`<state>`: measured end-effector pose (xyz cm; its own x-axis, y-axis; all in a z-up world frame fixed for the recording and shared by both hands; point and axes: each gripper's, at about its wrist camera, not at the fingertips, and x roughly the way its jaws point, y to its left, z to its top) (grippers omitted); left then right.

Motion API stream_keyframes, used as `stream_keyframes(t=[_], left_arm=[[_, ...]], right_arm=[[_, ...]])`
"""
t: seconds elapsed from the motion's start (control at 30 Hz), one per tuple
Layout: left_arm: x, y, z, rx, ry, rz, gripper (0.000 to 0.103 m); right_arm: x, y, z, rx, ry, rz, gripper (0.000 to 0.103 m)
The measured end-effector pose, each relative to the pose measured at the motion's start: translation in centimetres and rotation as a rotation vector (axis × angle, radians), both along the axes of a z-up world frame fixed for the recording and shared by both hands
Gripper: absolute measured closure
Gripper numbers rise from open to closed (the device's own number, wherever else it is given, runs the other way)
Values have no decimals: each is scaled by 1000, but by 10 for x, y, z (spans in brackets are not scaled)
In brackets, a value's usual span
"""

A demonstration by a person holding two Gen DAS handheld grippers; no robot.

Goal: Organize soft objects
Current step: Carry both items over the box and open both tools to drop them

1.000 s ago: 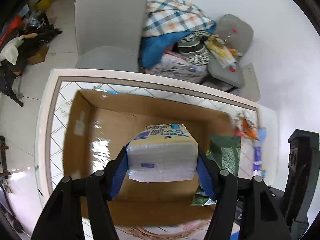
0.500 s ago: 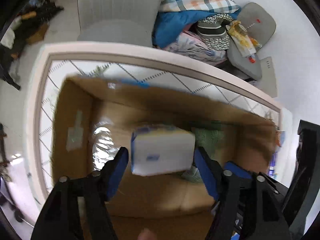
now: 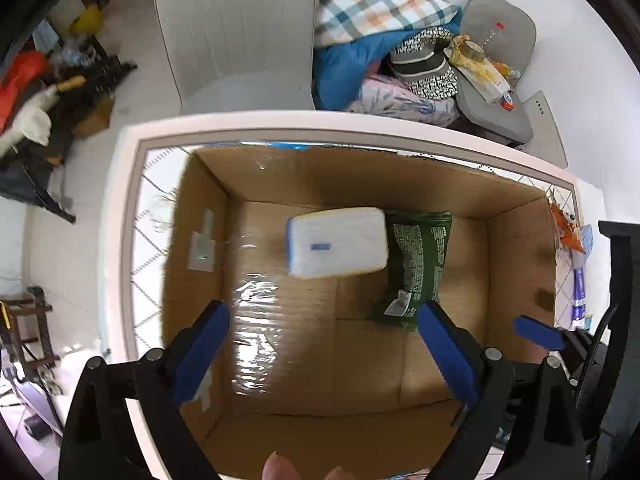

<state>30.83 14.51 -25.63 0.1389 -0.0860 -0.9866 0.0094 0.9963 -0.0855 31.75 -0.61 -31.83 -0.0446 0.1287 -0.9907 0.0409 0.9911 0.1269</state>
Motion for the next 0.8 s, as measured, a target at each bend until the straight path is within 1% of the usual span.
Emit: stream_keyframes(t=[0.07,0.27,0.4,0.57,0.73,0.8], left_arm=[[-7,2,7,24,-27,-7,3],[-38,9,24,85,-90,-31,3],[-59,13,36,76,-110,-17,3],[-86,8,59,110,-161,-6,3],[-112,7,81,100,-192,38,3],[-120,6,92,94,-195,55,3]], right_arm=[[-11,0,7,-4,-14,7,1],[-38,0,30,-3,-63,6,0],[-56,2,52,-16,-103,12,0],[-86,5,84,-55,-178,36,0],[-112,6,112,-44,-241,61,0],[-121,4,123,-22,-260,70,0]])
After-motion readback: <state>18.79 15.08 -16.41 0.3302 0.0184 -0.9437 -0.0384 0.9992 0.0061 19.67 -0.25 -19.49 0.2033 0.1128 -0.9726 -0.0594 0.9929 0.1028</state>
